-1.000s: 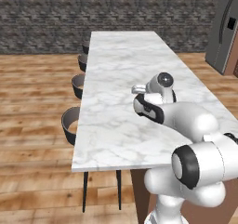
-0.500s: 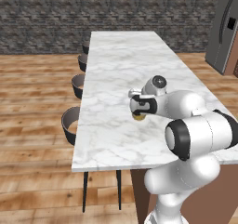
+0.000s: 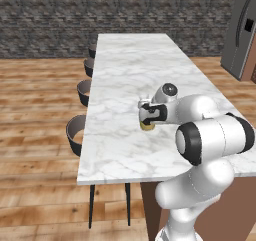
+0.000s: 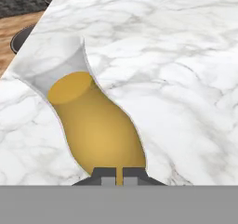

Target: Place the pitcher and cup on the dining counter for serving.

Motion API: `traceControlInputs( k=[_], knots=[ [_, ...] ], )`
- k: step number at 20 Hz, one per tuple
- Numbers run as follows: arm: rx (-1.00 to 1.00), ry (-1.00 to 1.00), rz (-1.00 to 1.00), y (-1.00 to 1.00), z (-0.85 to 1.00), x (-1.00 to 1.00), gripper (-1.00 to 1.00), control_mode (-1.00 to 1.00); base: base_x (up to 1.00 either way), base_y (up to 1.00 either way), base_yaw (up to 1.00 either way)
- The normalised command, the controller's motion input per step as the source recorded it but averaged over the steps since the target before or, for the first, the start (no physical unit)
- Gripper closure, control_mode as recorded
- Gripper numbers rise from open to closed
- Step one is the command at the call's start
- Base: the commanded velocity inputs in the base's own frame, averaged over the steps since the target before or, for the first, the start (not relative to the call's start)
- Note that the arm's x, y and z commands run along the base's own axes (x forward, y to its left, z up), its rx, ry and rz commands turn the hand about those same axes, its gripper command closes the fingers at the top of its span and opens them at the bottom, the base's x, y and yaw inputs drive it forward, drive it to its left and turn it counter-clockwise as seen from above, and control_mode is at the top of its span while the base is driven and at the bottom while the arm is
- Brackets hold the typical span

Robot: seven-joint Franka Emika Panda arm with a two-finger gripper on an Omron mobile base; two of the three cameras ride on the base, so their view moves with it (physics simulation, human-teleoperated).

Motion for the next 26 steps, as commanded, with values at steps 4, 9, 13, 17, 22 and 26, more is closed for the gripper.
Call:
traceControlInputs(
  k=[4,9,13,17,22,26],
  knots=[
    [0.00,0.00,0.00,0.00,-0.09,0.00,1.00,-1.00,0.00,0.00,0.00],
    [0.00,0.00,0.00,0.00,-0.01,0.00,-1.00,-1.00,0.00,0.00,0.00],
    [0.00,0.00,0.00,0.00,0.06,-0.07,-1.00,-1.00,0.00,0.00,0.00],
    [0.00,0.00,0.00,0.00,0.35,-0.47,-1.00,-1.00,0.00,0.00,0.00],
    [0.00,0.01,0.00,0.00,0.55,-0.75,-1.00,-1.00,0.00,0.00,0.00],
    [0.00,0.09,0.00,0.00,0.74,-0.86,-1.00,-1.00,0.00,0.00,0.00]
  ],
)
